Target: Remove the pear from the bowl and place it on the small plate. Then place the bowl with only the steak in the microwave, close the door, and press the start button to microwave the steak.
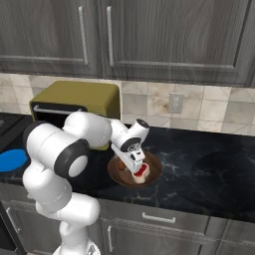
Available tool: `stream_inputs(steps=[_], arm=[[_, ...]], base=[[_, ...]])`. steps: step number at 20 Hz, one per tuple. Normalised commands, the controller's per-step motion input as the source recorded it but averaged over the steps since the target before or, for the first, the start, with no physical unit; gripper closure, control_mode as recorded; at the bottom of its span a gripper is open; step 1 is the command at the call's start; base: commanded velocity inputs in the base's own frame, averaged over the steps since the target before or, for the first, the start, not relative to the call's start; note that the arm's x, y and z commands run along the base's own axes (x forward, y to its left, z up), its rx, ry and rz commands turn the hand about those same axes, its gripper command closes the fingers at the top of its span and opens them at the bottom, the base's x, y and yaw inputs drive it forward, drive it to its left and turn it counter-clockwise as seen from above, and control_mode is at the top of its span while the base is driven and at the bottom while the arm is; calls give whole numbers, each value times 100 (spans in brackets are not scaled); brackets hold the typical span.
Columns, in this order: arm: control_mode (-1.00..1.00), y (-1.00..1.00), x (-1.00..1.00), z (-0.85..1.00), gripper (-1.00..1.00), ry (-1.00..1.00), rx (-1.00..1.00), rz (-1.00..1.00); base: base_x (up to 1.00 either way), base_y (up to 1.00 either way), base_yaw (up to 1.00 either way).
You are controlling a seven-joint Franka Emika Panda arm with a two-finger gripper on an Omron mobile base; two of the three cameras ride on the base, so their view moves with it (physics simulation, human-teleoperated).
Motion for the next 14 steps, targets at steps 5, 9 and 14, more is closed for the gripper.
stream_inputs(steps=[5, 9, 14], arm=[[-100, 0, -17, -42, -100, 0, 0, 0], [-100, 0, -1, -42, -100, 0, 0, 0], [-100, 4, 0, -24, 100, 0, 0, 0]], base=[[0, 0, 0], [0, 0, 0], [0, 0, 0]])
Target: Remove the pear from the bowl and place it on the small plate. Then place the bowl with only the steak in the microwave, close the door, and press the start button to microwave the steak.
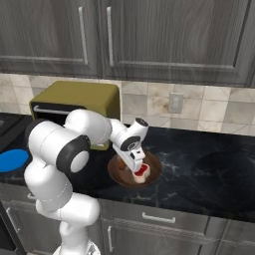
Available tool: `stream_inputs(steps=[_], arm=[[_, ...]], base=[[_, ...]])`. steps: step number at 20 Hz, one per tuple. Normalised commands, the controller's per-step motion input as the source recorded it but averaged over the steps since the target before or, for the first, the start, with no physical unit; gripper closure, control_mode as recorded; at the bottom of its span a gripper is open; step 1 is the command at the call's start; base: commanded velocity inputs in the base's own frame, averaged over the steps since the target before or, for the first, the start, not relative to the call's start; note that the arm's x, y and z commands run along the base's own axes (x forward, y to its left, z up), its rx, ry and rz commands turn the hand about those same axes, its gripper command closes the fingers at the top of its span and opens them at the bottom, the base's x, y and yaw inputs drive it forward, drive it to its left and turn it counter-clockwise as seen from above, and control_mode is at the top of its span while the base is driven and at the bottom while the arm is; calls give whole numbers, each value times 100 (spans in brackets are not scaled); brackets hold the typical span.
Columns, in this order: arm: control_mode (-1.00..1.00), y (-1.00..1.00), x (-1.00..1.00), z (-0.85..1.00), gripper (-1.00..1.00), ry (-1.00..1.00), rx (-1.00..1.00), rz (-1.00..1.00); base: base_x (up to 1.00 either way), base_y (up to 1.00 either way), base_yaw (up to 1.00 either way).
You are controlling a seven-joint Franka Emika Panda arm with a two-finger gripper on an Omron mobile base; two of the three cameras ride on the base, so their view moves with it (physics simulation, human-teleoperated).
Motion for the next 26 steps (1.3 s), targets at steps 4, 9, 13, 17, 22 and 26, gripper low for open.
stream_inputs(steps=[4, 9, 13, 17, 22, 26], arm=[[-100, 0, -6, -6, 100, -3, 0, 0], [-100, 0, -36, 54, 100, -14, 0, 0], [-100, 8, -74, 100, 100, -27, -1, 0], [-100, 13, -23, 23, 100, -6, 0, 0], [-100, 39, -61, 20, 100, -9, -3, 0], [-100, 100, -63, 46, 100, -15, -15, 2]], base=[[0, 0, 0], [0, 0, 0], [0, 0, 0], [0, 0, 0], [0, 0, 0], [0, 0, 0]])
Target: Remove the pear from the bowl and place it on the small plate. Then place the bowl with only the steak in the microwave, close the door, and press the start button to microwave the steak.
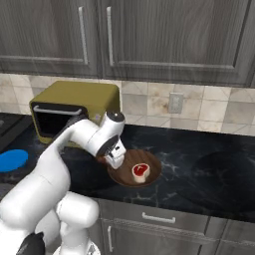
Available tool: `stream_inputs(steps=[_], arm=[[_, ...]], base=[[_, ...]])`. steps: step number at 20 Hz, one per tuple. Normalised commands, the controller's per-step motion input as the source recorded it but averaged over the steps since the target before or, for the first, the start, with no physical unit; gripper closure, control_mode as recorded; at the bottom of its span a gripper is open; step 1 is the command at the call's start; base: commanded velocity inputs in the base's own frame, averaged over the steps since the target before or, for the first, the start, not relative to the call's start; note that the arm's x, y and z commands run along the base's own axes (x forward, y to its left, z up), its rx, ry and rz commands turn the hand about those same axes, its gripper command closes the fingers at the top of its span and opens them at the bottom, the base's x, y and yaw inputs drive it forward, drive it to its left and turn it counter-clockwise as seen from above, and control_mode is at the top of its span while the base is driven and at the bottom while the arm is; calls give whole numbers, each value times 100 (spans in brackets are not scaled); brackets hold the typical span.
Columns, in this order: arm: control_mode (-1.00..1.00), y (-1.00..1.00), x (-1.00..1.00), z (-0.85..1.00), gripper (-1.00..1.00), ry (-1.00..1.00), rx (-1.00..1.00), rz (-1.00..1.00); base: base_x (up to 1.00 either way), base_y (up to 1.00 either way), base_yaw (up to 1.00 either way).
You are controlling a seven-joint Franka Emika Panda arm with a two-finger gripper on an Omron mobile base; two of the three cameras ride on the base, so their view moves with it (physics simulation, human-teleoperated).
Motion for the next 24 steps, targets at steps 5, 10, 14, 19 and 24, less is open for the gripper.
stream_inputs(steps=[5, 10, 14, 19, 24], arm=[[-100, 100, -33, 59, 100, -3, -22, 8], [-100, 100, -3, 10, 100, 7, -17, 13], [-100, 61, -8, -16, 100, 5, -7, 8], [-100, 71, -8, -1, 100, 0, -4, 7], [-100, 88, -1, 0, 100, 1, -3, 12]], base=[[0, 0, 0], [0, 0, 0], [0, 0, 0], [0, 0, 0], [0, 0, 0]])
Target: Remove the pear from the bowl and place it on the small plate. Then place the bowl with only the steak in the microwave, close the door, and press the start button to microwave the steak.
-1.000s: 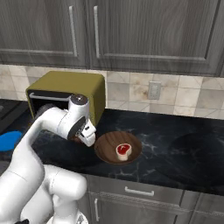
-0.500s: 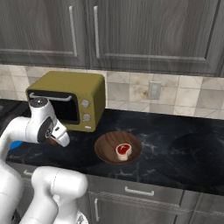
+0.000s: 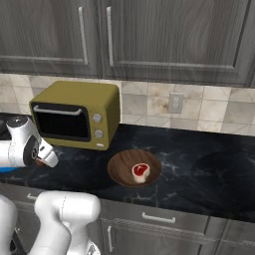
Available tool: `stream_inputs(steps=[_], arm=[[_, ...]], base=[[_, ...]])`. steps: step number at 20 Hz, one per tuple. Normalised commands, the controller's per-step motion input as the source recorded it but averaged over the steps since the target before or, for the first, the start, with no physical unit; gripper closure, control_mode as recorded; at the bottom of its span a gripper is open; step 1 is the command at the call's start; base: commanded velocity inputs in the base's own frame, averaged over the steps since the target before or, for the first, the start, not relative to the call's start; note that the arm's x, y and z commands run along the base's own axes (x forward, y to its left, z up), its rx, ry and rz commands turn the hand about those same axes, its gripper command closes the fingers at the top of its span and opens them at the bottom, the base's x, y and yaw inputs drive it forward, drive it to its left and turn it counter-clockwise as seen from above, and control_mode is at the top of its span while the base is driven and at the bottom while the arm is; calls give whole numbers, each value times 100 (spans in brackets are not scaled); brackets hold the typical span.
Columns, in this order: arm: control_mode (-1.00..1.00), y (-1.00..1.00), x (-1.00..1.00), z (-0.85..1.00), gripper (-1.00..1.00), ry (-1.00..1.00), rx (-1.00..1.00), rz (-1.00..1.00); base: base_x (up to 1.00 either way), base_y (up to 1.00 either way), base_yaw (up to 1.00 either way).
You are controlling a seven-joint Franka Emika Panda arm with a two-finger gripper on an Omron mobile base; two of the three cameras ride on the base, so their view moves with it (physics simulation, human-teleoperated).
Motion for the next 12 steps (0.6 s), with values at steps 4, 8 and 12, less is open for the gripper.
stream_inputs(steps=[4, 8, 12], arm=[[-100, 96, 0, 0, 100, 6, -1, 23], [-100, 85, -3, 0, 100, 0, -4, 18], [-100, 84, 0, -8, 100, 0, -8, 14]], base=[[0, 0, 0], [0, 0, 0], [0, 0, 0]])
